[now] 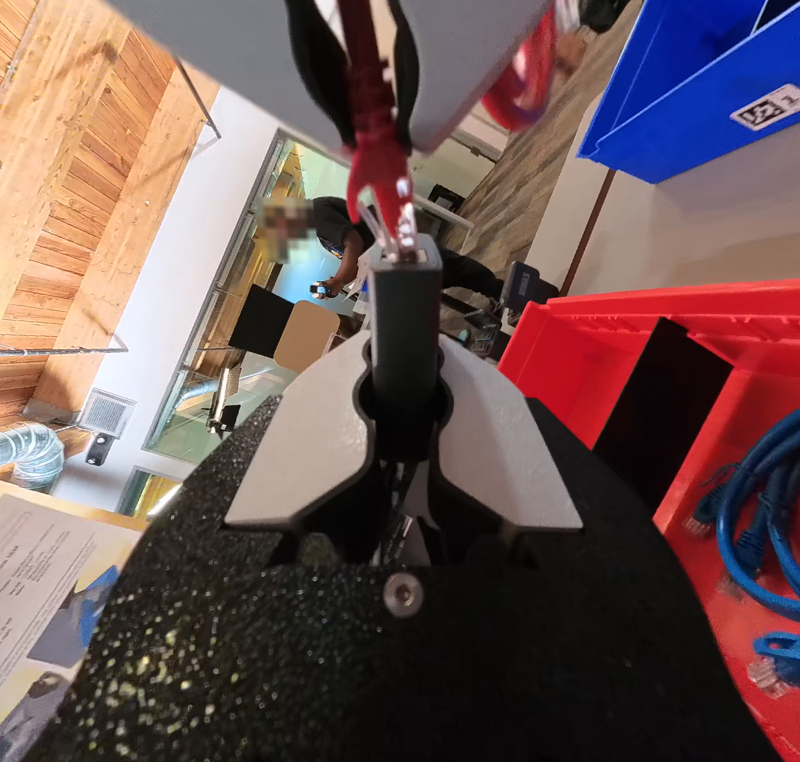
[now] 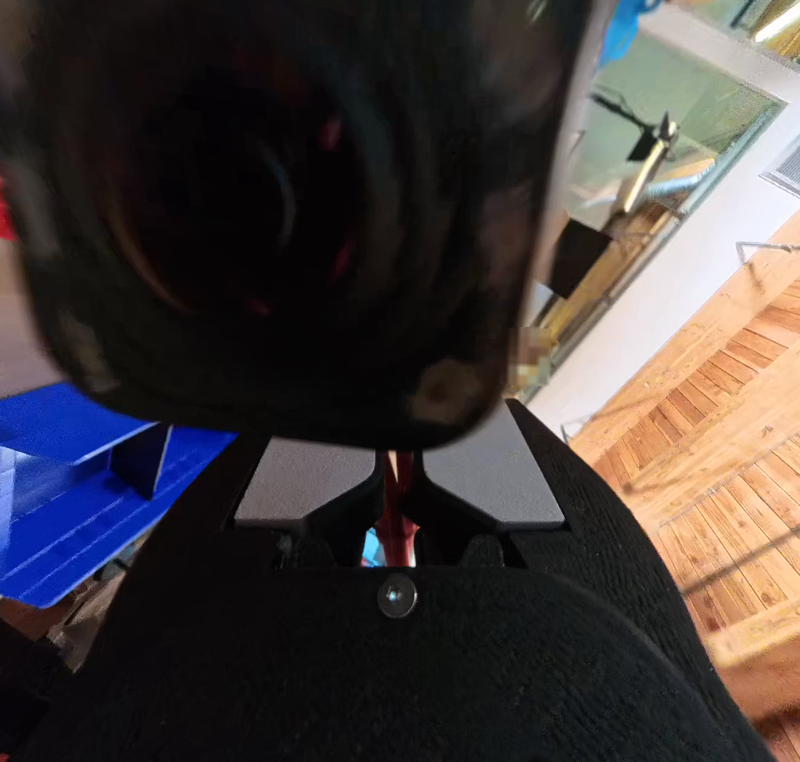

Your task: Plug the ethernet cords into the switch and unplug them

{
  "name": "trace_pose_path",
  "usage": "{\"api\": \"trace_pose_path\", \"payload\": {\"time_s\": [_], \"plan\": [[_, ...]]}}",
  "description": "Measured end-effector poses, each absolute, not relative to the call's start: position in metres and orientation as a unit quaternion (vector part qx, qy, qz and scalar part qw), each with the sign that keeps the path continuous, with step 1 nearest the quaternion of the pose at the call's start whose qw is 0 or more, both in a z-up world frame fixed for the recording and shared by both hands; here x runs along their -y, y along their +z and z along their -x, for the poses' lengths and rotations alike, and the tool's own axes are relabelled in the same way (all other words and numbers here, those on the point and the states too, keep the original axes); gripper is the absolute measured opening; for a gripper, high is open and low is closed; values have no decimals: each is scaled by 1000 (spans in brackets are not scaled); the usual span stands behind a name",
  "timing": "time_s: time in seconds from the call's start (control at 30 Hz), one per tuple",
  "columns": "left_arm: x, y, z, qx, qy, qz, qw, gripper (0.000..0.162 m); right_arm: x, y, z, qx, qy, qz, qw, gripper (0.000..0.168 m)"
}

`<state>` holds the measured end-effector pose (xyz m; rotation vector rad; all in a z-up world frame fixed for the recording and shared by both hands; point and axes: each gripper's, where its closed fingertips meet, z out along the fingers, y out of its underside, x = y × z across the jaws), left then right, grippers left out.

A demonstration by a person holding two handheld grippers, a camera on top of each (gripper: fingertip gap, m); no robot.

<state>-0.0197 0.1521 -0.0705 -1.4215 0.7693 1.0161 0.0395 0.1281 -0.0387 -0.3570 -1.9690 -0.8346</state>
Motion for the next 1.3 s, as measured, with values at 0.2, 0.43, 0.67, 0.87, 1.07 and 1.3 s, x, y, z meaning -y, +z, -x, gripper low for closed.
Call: {"api": "trace_pose_path", "payload": {"time_s": [0.2, 0.43, 0.67, 0.87, 1.07, 1.3], "plan": [[-157, -76, 18, -349, 408, 603, 590, 21, -127, -44, -37, 813, -331, 127, 462, 7], [-154, -74, 10, -383, 329, 585, 635, 21, -121, -40, -34, 820, -286, 89, 488, 7], [-148, -68, 6, -389, 329, 570, 644, 21, -116, -39, -33, 806, -299, 64, 507, 6], [-149, -71, 7, -384, 361, 578, 623, 21, -115, -43, -30, 807, -310, 66, 498, 4], [-161, -86, 10, -393, 324, 602, 615, 21, -127, -56, -25, 817, -286, 90, 492, 6], [-137, -55, 15, -372, 166, 591, 696, 63, -133, -31, -25, 777, -76, 185, 597, 7]]}}
